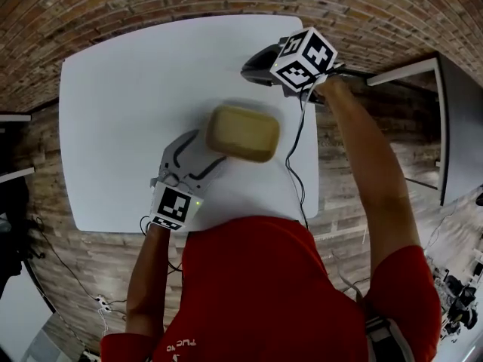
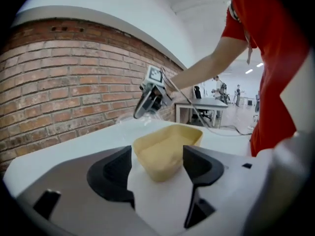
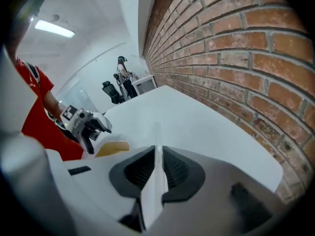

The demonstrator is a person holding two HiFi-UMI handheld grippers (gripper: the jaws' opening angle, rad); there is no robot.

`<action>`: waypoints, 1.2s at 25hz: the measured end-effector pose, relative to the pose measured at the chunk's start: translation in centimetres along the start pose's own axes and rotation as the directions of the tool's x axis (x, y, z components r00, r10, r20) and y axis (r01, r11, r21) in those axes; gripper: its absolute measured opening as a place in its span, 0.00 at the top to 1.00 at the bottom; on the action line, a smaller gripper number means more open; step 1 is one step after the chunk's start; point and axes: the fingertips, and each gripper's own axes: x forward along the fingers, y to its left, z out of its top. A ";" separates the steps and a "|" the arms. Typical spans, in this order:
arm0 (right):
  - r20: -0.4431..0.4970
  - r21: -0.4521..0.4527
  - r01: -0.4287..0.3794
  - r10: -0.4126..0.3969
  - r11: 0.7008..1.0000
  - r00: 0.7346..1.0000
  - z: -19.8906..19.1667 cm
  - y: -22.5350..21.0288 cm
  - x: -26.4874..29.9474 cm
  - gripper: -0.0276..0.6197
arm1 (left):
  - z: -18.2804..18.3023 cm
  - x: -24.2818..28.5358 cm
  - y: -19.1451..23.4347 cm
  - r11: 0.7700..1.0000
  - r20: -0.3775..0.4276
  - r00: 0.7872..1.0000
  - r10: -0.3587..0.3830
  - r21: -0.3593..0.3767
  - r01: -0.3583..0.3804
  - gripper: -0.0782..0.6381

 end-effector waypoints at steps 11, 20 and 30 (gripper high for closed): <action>-0.037 -0.193 0.244 -0.255 0.950 0.966 -1.6 -4.7 1.7 0.76 | 7.9 0.5 2.8 0.990 0.233 0.966 0.110 -0.117 -0.085 0.73; 0.239 -0.222 0.398 -0.346 0.890 0.907 1.0 -1.2 -3.4 0.73 | 9.5 1.0 3.4 0.976 0.261 0.951 0.166 -0.181 -0.120 0.85; 0.675 -0.089 0.524 -0.335 0.847 0.657 4.7 11.5 -9.5 0.88 | 13.9 -0.3 2.4 0.981 0.369 0.916 0.154 -0.165 -0.099 0.87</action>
